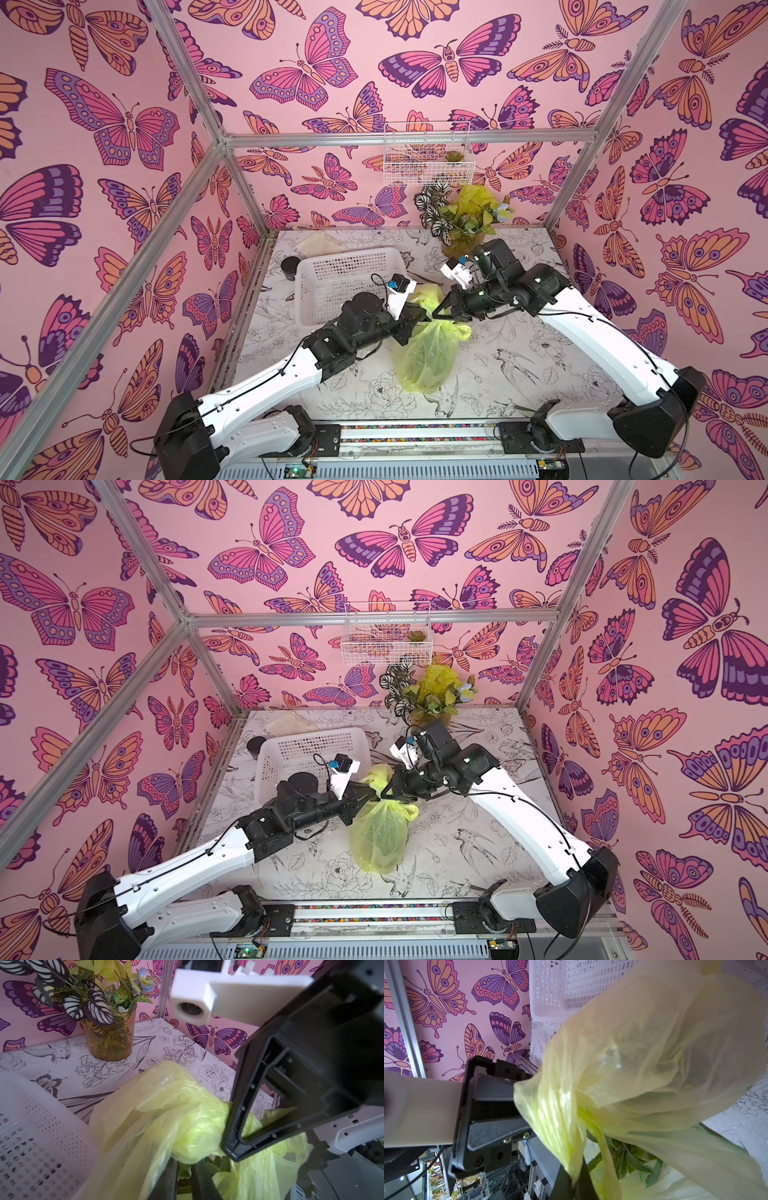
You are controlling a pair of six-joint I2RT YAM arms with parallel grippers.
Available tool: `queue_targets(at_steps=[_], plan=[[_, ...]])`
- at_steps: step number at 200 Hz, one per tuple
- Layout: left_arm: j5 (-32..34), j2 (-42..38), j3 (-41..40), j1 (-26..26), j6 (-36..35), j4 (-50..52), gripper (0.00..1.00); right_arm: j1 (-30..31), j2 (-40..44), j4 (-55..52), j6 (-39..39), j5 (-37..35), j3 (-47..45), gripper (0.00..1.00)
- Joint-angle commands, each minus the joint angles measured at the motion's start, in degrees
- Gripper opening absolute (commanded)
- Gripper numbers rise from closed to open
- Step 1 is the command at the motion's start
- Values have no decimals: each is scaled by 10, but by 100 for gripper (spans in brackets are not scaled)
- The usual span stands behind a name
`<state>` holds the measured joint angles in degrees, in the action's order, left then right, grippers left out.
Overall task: Place the pineapple into a plastic bag & tie a knot
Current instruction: Tie the plastic bag at the center of the board.
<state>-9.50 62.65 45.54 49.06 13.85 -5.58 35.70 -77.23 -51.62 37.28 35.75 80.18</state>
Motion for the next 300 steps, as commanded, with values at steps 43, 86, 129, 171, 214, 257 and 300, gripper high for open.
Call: queue_targets(at_steps=[43,86,129,171,214,257,300], plan=[[-30,-28,3,-4,3,33,0,-6,9,-9,-1,-29,9,0],[-10,-56,5,-4,8,88,0,-20,22,-56,-42,-52,27,38],[-20,-41,14,-4,9,89,0,-59,63,-188,-160,-62,79,58],[-18,-50,10,-5,9,95,0,-154,137,-225,-138,-45,-27,50],[-21,-45,15,-5,10,98,0,-152,163,-95,-30,79,-109,54],[-28,-38,22,-5,8,104,0,-149,150,-62,-20,107,-135,48],[-27,-40,29,-5,7,118,0,-136,129,-23,-3,130,-151,30]])
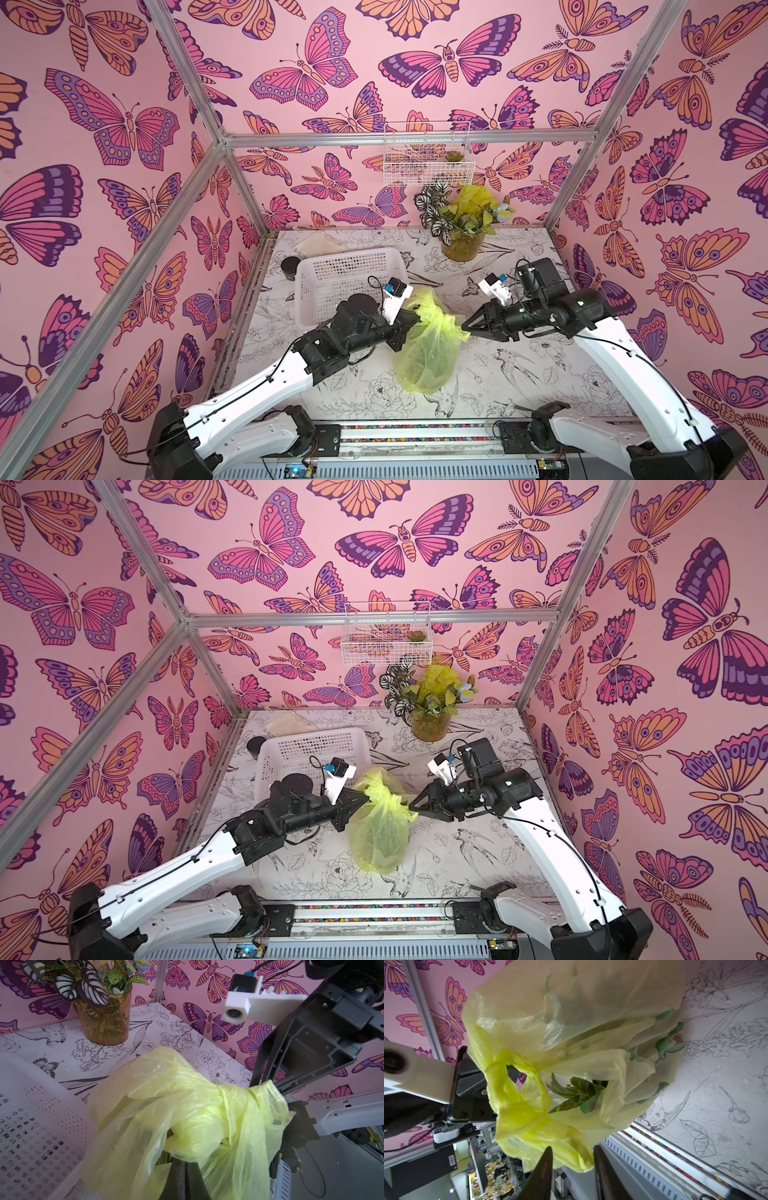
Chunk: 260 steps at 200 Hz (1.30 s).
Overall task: Place the pineapple into a plastic bag & tie a knot
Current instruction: Tie the plastic bag at the center of the board.
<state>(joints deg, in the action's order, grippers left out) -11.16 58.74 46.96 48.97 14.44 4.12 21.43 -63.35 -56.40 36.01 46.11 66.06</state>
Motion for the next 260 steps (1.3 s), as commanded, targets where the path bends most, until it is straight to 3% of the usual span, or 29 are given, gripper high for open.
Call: queue_targets(at_steps=[1,37,66,110,154,178,206,225,260], plan=[[-10,-1,15,-4,1,21,0,7,-10,24,8,27,-10,30],[-10,-4,19,-4,-5,35,0,7,-21,8,-13,21,-11,30],[-5,-4,24,-4,-2,41,0,7,-20,20,-7,33,-10,0],[7,-12,59,-4,2,123,0,-6,-20,-46,-34,-14,27,0],[-1,-25,145,-10,-4,329,0,-39,-6,-135,-59,-178,76,0],[-14,-21,189,-30,-13,433,0,-38,-16,-162,-72,-232,84,0],[-39,-18,204,-67,-26,485,0,-38,-25,-173,-87,-254,73,0],[13,-11,213,-82,-41,521,0,-38,-28,-187,-100,-283,72,0],[189,4,217,-88,-46,564,0,-38,-28,-223,-104,-399,68,0]])
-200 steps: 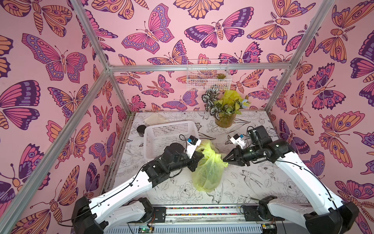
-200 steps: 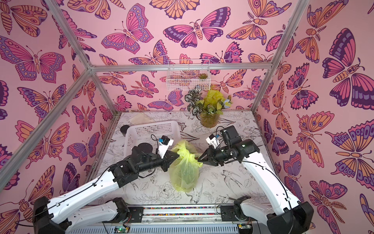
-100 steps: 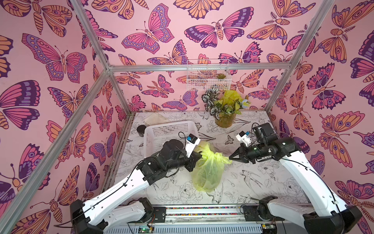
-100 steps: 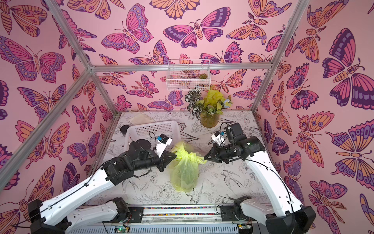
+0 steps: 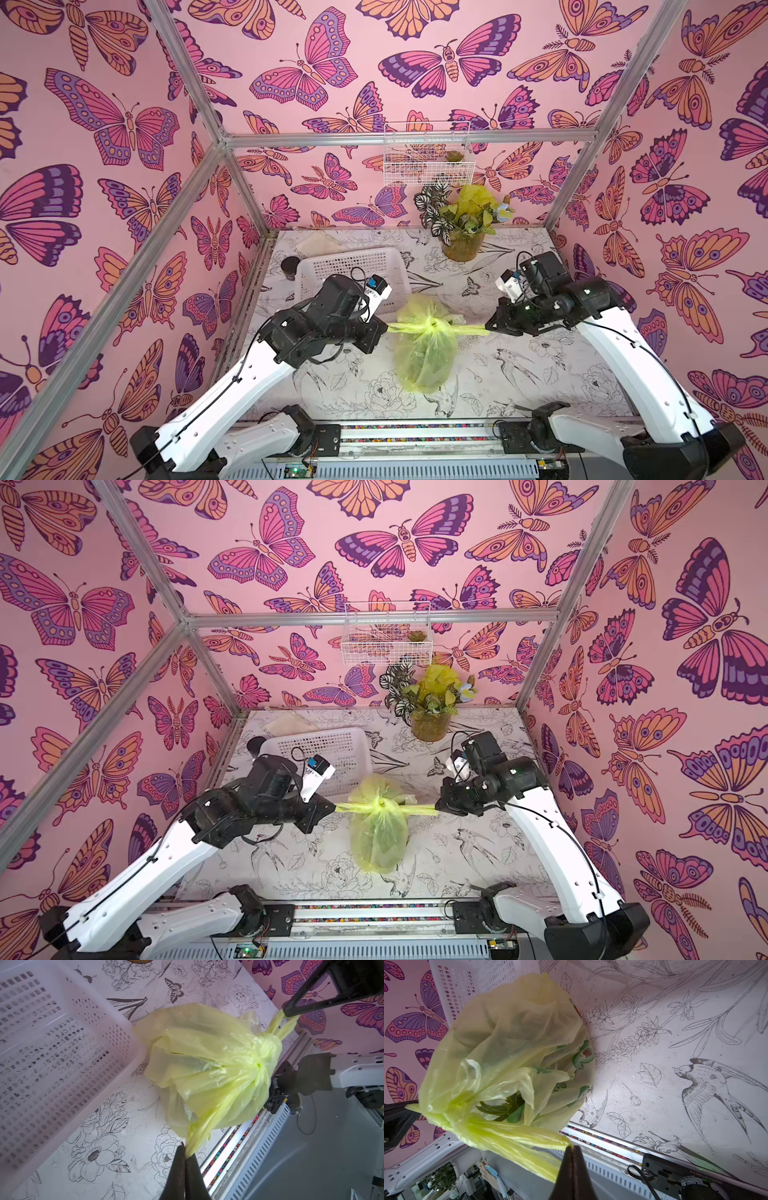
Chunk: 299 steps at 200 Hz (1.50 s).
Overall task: Place the pineapple into a plastic bag & tie a knot
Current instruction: Tie the plastic bag at the center of the board, then reset both arms
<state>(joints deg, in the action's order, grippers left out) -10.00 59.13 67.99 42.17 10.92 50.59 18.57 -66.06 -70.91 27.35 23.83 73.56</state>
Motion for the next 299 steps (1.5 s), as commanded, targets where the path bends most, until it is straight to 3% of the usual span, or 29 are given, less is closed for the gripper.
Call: queue_targets(at_steps=[1,39,75,94,116,120,128,135,147,151,155,168,180,201,223,241,254,264,276,299], plan=[[180,1,5,-21,-11,100,0,-9,0,-78,-17,-180,-8,0],[286,26,-26,-21,28,101,0,-10,-6,-79,9,-269,-44,0],[255,43,-53,-19,23,100,0,-10,-12,-68,14,-265,-62,0],[214,51,-55,-17,10,96,0,-9,-13,-53,5,-218,-62,0],[110,41,-49,-17,-13,47,0,-10,-6,12,-6,-51,-62,0],[92,36,-48,-17,-11,33,9,-10,-5,22,-2,-31,-61,5],[71,23,-49,-17,-4,9,36,-10,-2,39,8,-12,-54,32],[66,10,-53,-16,6,-8,55,-11,2,45,17,-16,-44,48],[76,-17,-65,-17,23,-32,73,-14,11,47,30,-52,-23,63],[81,-27,-70,-18,29,-38,88,-17,16,46,36,-70,-18,66],[84,-38,-74,-19,34,-43,98,-20,21,45,39,-93,-12,70],[102,-69,-84,-22,52,-52,100,-39,33,28,36,-159,5,80],[145,-97,-92,-23,77,-51,100,-68,40,13,25,-211,11,81],[330,-143,-130,-36,164,-21,100,-120,51,39,-1,-291,-15,81],[460,-166,-173,-102,261,57,100,-172,57,132,-28,-347,-77,81],[505,-181,-214,-182,269,83,95,-219,51,214,-39,-359,-123,81],[489,-189,-235,-262,252,69,86,-244,40,258,-42,-362,-144,80],[443,-193,-242,-333,200,29,84,-253,30,286,-44,-368,-153,80],[418,-183,-244,-401,198,4,83,-257,20,318,-42,-378,-164,80],[337,-133,-273,-477,159,-93,85,-258,0,401,-48,-375,-199,79]])
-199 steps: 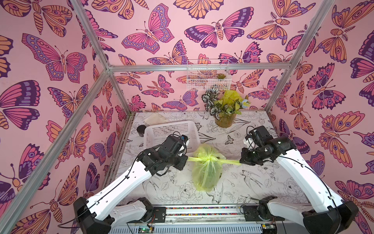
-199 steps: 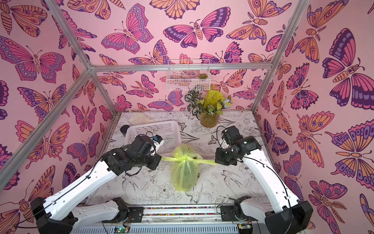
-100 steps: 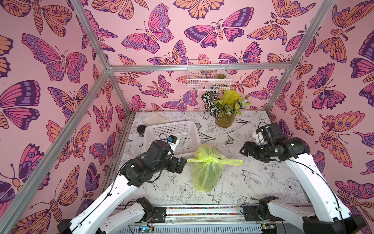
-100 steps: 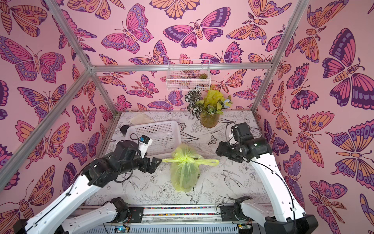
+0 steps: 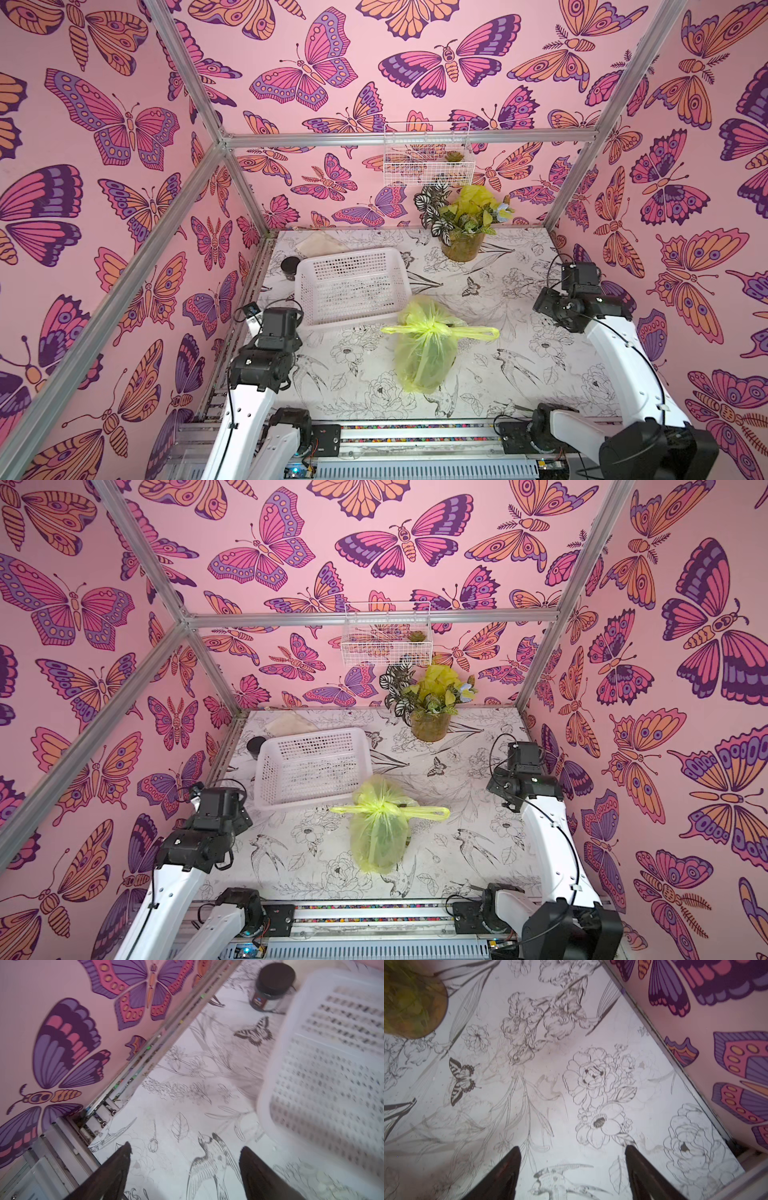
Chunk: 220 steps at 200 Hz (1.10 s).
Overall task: Place the pineapple into a plastic bag & tie a knot
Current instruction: Reset both arms
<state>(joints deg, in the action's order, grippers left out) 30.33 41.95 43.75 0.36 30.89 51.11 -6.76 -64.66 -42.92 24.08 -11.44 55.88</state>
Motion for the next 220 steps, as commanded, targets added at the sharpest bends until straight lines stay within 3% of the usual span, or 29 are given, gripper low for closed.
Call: queue_targets(at_steps=[1,41,64,88,120,150,163,174,220], plan=[[-70,42,-32,-62,-43,-104,85,-4,-15,124,-16,-23,-24,79],[-139,170,-69,-116,-49,-214,83,-8,-44,175,-30,-42,-33,78],[-254,216,-94,-121,-86,-302,83,-9,-48,197,-40,-30,-43,79],[-392,188,-128,-119,-180,-444,83,-9,-66,244,-78,17,-70,79],[-378,143,-204,-121,-251,-576,94,-9,-110,311,-149,125,-114,79],[-394,155,-308,-121,-267,-816,97,-5,-138,516,-188,222,-209,79],[-392,190,-313,-121,-263,-861,97,-1,-159,614,-190,226,-240,79],[-404,226,-314,-121,-265,-906,98,1,-172,607,-196,240,-221,79],[-447,339,-294,-121,-253,-1017,100,25,-218,769,-214,216,-251,79]])
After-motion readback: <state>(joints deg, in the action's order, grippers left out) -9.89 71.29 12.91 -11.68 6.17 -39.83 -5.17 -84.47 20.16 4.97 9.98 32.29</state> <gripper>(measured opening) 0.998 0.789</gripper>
